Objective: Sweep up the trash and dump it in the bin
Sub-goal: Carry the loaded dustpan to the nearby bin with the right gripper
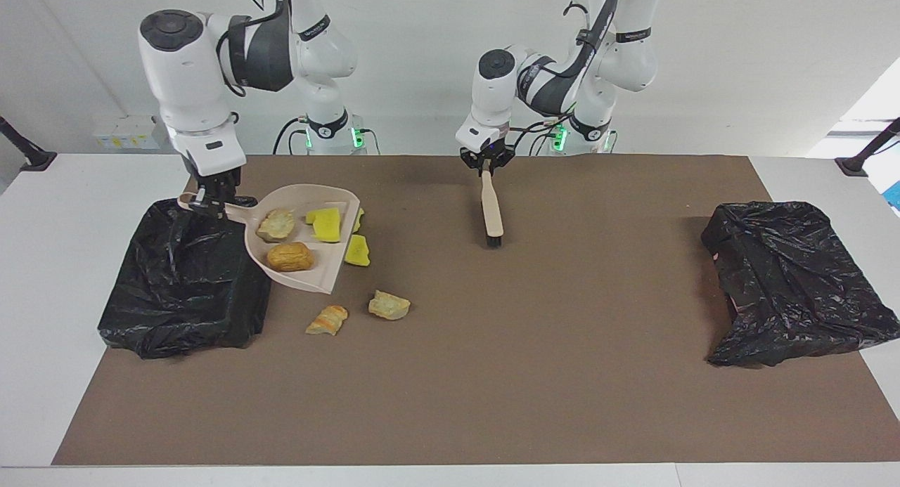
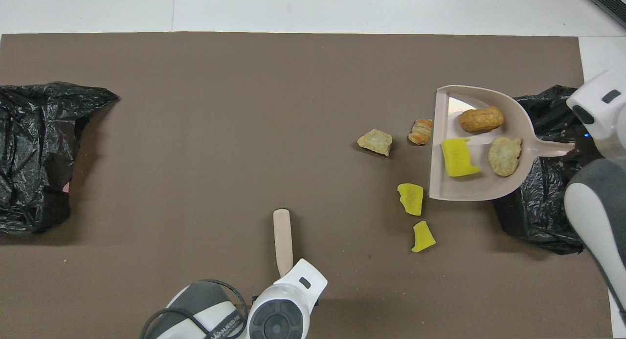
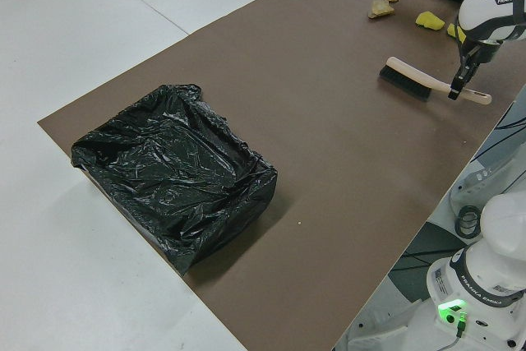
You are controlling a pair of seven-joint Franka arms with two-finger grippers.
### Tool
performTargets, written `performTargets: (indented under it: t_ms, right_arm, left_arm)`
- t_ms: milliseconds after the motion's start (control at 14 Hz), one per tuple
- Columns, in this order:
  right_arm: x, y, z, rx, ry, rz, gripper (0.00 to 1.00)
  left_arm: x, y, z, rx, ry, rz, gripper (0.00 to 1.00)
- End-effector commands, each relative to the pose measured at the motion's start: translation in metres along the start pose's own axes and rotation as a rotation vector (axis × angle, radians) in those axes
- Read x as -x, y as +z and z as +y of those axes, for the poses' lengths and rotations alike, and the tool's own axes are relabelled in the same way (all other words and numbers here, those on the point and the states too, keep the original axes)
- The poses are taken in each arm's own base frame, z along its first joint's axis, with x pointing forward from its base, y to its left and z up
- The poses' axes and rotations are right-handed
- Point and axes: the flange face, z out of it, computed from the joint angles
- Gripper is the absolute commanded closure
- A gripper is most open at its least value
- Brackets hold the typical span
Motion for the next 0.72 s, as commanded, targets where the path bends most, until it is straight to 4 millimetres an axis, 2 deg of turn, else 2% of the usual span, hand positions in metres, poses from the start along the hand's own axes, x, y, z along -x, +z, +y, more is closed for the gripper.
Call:
performTargets:
  t_ms: [0, 72, 143, 287, 430, 502, 645]
  right_arm:
    - [0.056, 0.007, -0.005, -0.015, 0.007, 0.013, 1.00]
    - [0.077, 0.010, -0.006, -0.015, 0.031, 0.006, 1.00]
    - [0.095, 0.012, -0.007, -0.015, 0.045, -0.004, 1.00]
    - [0.129, 0.017, -0.012, -0.020, 0.078, -0.030, 1.00]
    - [0.157, 0.018, -0.014, -0.010, 0.086, -0.114, 1.00]
    - [0.166, 0.017, -0.015, -0.003, 0.080, -0.157, 1.00]
    - [0.171, 0.016, -0.014, -0.004, 0.040, -0.247, 1.00]
  left_arm:
    - [0.017, 0.000, -0.001, 0.029, -0.035, 0.021, 1.00]
    - [0.017, 0.001, -0.003, 0.023, -0.033, 0.017, 0.80]
    - [0.011, 0.002, -0.006, 0.020, -0.033, 0.014, 0.01]
    - [-0.002, -0.006, -0.007, 0.026, -0.063, 0.012, 0.00]
    - [-0.045, -0.027, -0.025, 0.021, -0.151, 0.000, 0.00]
    - [-0.062, -0.035, -0.031, 0.024, -0.174, 0.002, 0.00]
    - [-0.097, -0.053, -0.051, 0.050, -0.217, 0.025, 0.00]
